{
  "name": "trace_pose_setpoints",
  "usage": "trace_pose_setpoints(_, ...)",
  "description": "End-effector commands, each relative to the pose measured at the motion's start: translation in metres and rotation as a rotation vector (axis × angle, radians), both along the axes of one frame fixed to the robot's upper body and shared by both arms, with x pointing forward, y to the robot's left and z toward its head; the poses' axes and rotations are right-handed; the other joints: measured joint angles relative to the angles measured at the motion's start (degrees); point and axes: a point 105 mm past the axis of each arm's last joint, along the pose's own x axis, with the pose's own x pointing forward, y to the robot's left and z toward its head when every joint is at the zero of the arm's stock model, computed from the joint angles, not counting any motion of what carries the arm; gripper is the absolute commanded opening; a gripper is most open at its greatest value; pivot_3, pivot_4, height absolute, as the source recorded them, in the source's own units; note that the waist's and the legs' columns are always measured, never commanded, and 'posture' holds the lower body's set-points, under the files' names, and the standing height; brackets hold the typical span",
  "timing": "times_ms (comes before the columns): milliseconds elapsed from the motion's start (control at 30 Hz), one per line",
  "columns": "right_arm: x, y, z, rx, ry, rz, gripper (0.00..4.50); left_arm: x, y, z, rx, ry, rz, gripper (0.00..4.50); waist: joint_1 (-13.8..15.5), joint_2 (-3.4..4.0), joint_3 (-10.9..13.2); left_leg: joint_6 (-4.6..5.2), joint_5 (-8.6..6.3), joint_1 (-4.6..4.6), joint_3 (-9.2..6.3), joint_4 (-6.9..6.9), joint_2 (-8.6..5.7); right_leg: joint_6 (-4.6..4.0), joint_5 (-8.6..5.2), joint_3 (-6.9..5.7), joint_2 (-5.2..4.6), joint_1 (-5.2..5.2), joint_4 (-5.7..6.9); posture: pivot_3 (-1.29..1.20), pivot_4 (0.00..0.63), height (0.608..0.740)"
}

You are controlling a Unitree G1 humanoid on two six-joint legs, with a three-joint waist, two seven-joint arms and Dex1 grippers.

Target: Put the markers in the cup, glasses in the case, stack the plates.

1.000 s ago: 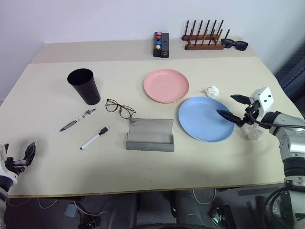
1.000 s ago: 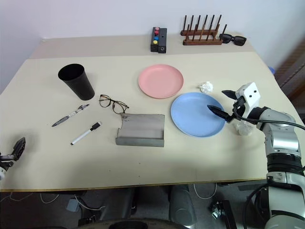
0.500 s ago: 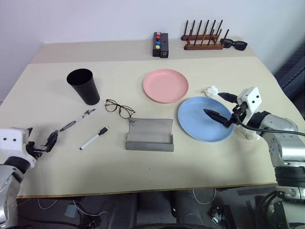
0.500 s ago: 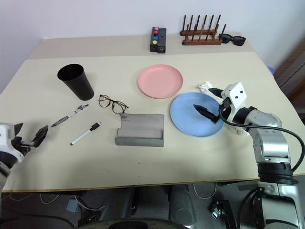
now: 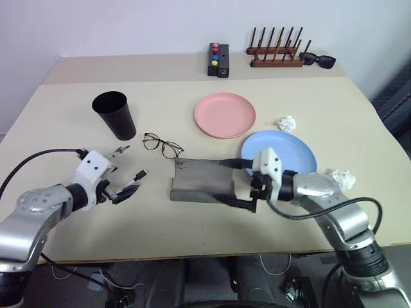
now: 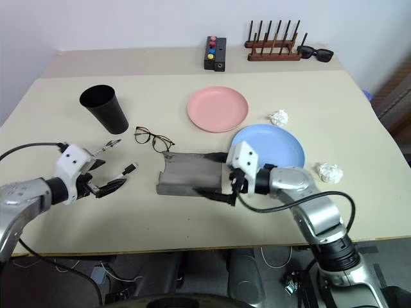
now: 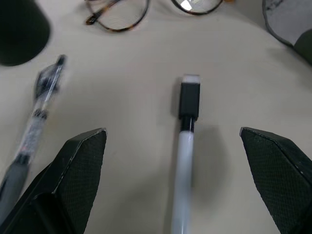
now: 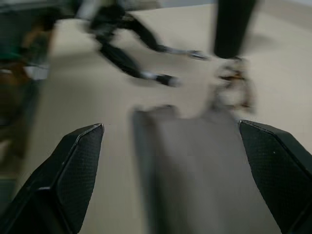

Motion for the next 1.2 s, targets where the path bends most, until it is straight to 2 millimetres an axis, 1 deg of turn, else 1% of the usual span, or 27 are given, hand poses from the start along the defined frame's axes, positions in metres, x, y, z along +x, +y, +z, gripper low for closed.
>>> trace_pose_setpoints(33,-0.011,0.016,0.007,0.047,-0.007,0.042,4.5,0.004,-0.008,-0.006,0.059,0.045,-0.036,4.47,-0.1,0.0,0.0,0.0,0.0,0.0,0.0,-0.01,0.0,0.0,0.0,0.0,0.0,-0.01,0.0,0.0,0.15,0.739)
trace_pose_setpoints(167,-0.011,0.023,0.008,0.077,0.001,0.033,4.5,0.008,-0.022,-0.016,0.042,0.098,-0.065,4.47,-0.2,0.0,0.0,0.0,0.0,0.0,0.0,-0.07,0.01,-0.11,0.08,0.0,0.02,-0.09,0.02,0.0,0.15,0.739)
trace_pose_setpoints(267,-0.01,0.024,0.008,0.082,-0.001,0.026,4.5,0.007,-0.025,-0.022,0.056,0.121,-0.071,4.47,-0.1,0.0,0.0,0.0,0.0,0.01,-0.01,-0.06,0.0,-0.11,0.08,0.0,0.02,-0.08,0.06,0.0,0.15,0.739)
trace_pose_setpoints(300,-0.01,0.023,0.008,0.083,-0.002,0.024,4.5,0.007,-0.024,-0.024,0.06,0.125,-0.066,3.96,0.0,0.0,0.0,0.0,0.0,0.01,-0.01,-0.04,0.0,-0.1,0.08,0.0,0.02,-0.06,0.06,0.0,0.15,0.739)
trace_pose_setpoints(333,-0.01,0.023,0.008,0.084,-0.002,0.023,4.5,0.007,-0.024,-0.026,0.063,0.129,-0.063,3.66,0.0,0.01,0.0,0.0,0.0,0.01,-0.01,-0.03,0.0,-0.07,0.06,0.0,0.02,-0.05,0.05,0.0,0.15,0.739)
trace_pose_setpoints(467,-0.01,0.023,0.007,0.092,0.005,0.018,4.5,0.004,-0.022,-0.029,0.062,0.142,-0.055,1.63,0.0,0.01,0.0,0.0,0.0,0.12,-0.02,-0.02,0.0,0.04,-0.02,0.0,0.01,0.04,0.07,0.0,0.15,0.739)
trace_pose_setpoints(500,-0.01,0.023,0.007,0.093,0.006,0.017,4.5,0.004,-0.021,-0.029,0.062,0.143,-0.049,1.19,-0.1,0.01,0.0,0.0,0.0,0.16,-0.02,-0.03,0.01,0.05,-0.03,0.0,0.01,0.08,0.07,0.0,0.15,0.739)
trace_pose_setpoints(533,-0.01,0.023,0.007,0.094,0.006,0.016,4.5,0.003,-0.019,-0.03,0.064,0.143,-0.043,0.58,-0.1,0.02,0.0,0.0,0.0,0.2,-0.02,-0.03,0.01,0.06,-0.04,0.01,0.01,0.11,0.07,0.0,0.15,0.739)
trace_pose_setpoints(567,-0.01,0.023,0.007,0.094,0.007,0.016,4.5,0.003,-0.017,-0.03,0.067,0.142,-0.036,0.08,-0.1,0.02,0.0,0.0,0.0,0.22,-0.03,-0.04,0.01,0.06,-0.04,0.0,0.01,0.13,0.07,0.0,0.15,0.739)
trace_pose_setpoints(700,-0.01,0.023,0.008,0.096,0.009,0.015,4.5,0.003,-0.006,-0.028,0.085,0.121,0.0,0.08,-0.3,0.03,0.0,0.0,0.0,0.23,-0.03,-0.07,0.02,0.06,-0.05,0.0,0.01,0.11,0.07,0.0,0.15,0.739)
trace_pose_setpoints(767,-0.009,0.022,0.008,0.095,0.008,0.014,4.5,0.007,0.0,-0.022,0.09,0.076,0.027,0.08,-0.4,0.03,0.0,0.0,0.0,0.23,-0.03,-0.08,0.03,0.06,-0.05,0.01,0.02,0.11,0.07,0.0,0.15,0.739)
trace_pose_setpoints(833,-0.005,0.022,0.011,0.096,-0.024,-0.002,4.5,0.021,0.005,0.005,0.038,-0.085,0.067,0.08,-0.4,0.04,0.0,0.0,0.0,0.23,-0.03,-0.08,0.03,0.06,-0.04,0.01,0.02,0.11,0.07,0.0,0.15,0.739)
trace_pose_setpoints(900,0.001,0.022,0.016,0.106,-0.061,-0.025,4.5,0.034,0.008,0.045,-0.059,-0.299,0.103,0.08,-0.1,0.0,0.0,0.01,0.0,0.19,-0.06,-0.07,0.03,0.05,-0.04,0.0,0.03,0.05,0.09,0.0,0.15,0.739)
trace_pose_setpoints(967,0.008,0.022,0.022,0.125,-0.095,-0.048,4.5,0.038,0.01,0.081,-0.158,-0.466,0.121,0.08,0.1,-0.1,0.0,0.0,0.01,0.08,-0.07,-0.02,0.03,0.03,-0.01,-0.01,0.03,0.0,0.08,0.0,0.15,0.739)
trace_pose_setpoints(1000,0.014,0.024,0.031,0.155,-0.121,-0.067,4.5,0.045,0.018,0.11,-0.22,-0.6,0.186,0.08,0.3,-0.13,0.0,-0.01,0.01,0.02,-0.11,0.04,0.02,-0.05,0.06,-0.05,0.03,-0.02,0.08,0.0,0.15,0.739)
trace_pose_setpoints(1033,0.018,0.027,0.038,0.18,-0.139,-0.081,4.5,0.049,0.026,0.135,-0.255,-0.725,0.244,0.08,0.4,-0.15,0.0,-0.02,0.02,-0.02,-0.13,0.09,0.01,-0.12,0.12,-0.07,0.02,-0.02,0.07,0.0,0.15,0.739)
trace_pose_setpoints(1067,0.022,0.029,0.043,0.2,-0.152,-0.09,4.5,0.052,0.032,0.154,-0.262,-0.832,0.294,0.08,0.4,-0.2,0.0,-0.04,0.03,-0.04,-0.14,0.13,-0.01,-0.11,0.13,-0.08,0.01,-0.02,0.08,0.0,0.15,0.739)
trace_pose_setpoints(1133,0.025,0.031,0.048,0.222,-0.165,-0.097,4.5,0.059,0.037,0.174,-0.28,-0.952,0.364,0.08,0.2,-0.23,-0.1,-0.08,0.05,-0.04,-0.14,0.12,-0.02,0.07,0.26,-0.08,0.02,-0.01,0.08,0.0,0.15,0.739)
trace_pose_setpoints(1200,0.027,0.033,0.051,0.234,-0.173,-0.097,4.5,0.064,0.037,0.184,-0.308,-1.012,0.391,0.08,0.1,-0.21,-0.1,-0.08,0.05,-0.01,-0.1,0.04,-0.06,0.14,0.29,-0.06,0.0,0.01,0.03,0.0,0.15,0.739)
